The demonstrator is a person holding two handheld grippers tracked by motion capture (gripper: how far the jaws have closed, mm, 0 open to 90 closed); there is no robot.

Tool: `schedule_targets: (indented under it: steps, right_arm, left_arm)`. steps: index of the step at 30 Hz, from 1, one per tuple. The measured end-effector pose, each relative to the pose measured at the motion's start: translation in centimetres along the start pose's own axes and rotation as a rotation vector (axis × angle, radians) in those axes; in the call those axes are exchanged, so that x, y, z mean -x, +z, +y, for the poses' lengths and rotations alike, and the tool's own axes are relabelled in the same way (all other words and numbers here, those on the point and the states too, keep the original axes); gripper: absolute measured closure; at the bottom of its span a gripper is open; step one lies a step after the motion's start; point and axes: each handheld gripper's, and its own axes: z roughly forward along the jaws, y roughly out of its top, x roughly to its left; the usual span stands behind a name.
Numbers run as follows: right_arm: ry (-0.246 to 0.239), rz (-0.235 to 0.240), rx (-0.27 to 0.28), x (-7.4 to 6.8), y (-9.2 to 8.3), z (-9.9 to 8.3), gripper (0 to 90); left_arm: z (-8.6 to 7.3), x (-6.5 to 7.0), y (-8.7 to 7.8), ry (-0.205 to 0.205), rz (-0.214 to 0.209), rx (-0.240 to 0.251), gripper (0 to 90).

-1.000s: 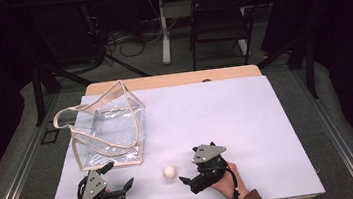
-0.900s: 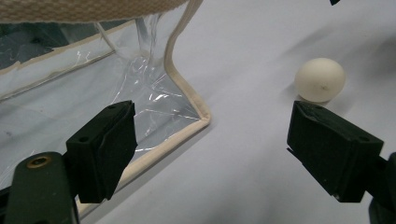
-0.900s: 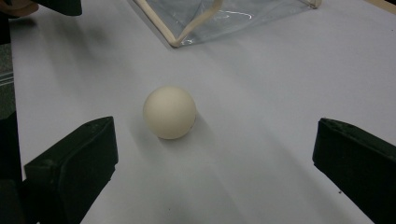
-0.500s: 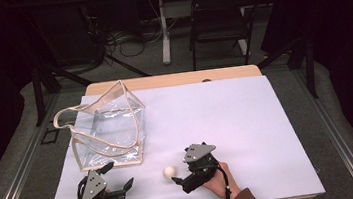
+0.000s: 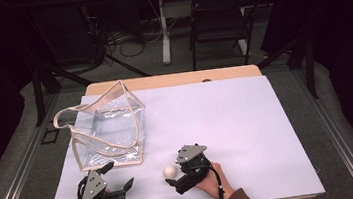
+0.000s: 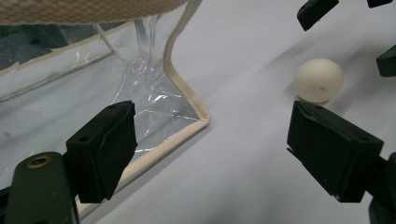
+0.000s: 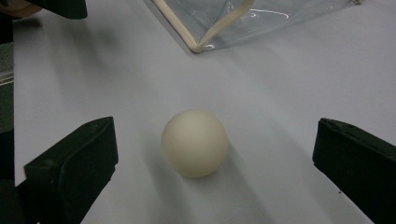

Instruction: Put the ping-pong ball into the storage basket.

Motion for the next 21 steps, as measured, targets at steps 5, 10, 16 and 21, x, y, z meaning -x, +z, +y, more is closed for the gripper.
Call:
schedule_targets:
  steps: [5,10,16,21]
  right_arm:
    - [-0.001,0.007,-0.010,-0.1,0.5,0.0,0.0]
    - [0.004,0.013,-0.010,-0.1,0.8,0.1,0.0]
    - [0.002,0.019,-0.022,-0.3,1.2,0.1,4.3]
    - [-0.011,0.024,-0.045,-0.6,1.5,0.2,14.1]
  left_arm:
    - [0.0,0.0,0.0,0.000,-0.001,0.000,15.9]
    - [0.0,0.0,0.0,-0.003,-0.001,0.003,15.8]
    - [0.0,0.0,0.0,-0.001,0.000,0.004,15.8]
    - [0.0,0.0,0.0,-0.002,0.000,0.003,15.9]
